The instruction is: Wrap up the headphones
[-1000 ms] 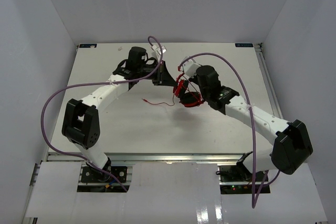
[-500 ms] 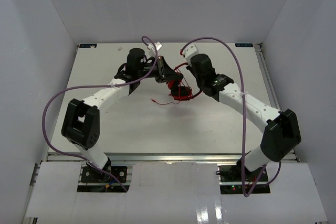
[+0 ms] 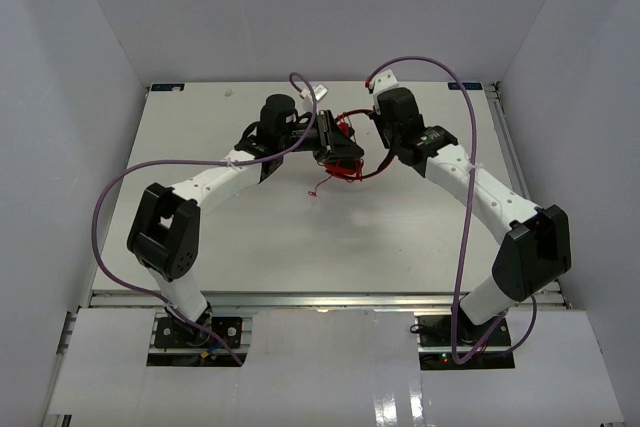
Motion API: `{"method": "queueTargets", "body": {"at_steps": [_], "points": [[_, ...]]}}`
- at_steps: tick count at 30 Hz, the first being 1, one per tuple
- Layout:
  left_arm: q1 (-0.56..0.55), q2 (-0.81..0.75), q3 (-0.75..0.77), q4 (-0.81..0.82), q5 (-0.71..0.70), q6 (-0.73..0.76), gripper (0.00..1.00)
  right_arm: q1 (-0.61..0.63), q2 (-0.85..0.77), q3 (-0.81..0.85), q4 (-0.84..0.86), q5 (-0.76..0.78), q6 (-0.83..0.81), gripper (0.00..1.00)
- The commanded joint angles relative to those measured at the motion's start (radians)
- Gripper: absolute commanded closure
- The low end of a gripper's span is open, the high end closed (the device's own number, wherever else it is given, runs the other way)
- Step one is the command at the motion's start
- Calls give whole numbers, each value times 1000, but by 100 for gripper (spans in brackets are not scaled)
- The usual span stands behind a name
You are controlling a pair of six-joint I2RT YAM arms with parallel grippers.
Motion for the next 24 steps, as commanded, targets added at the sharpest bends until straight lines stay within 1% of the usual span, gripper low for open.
{"method": "queueTargets", "body": {"at_steps": [1,3,5,11,14,22,24], "points": [[-46,-2,64,-63,-11,46,66,-44,-12,91,28,-61,99,92],[-64,0,71,-85,-28,67,63,-61,-10,102,21,-72,107,92],[-74,-2,69,-93,-41,76,62,-78,-8,105,13,-93,121,92],[-126,-16,48,-94,-87,97,61,-143,4,132,-24,-172,195,92],[-161,-30,19,-91,-129,131,62,-187,20,172,-54,-248,231,92],[-231,-97,-114,-32,-262,255,68,-242,13,211,-90,-327,272,92],[-251,-115,-161,-5,-288,270,71,-256,8,209,-91,-351,288,92]]}}
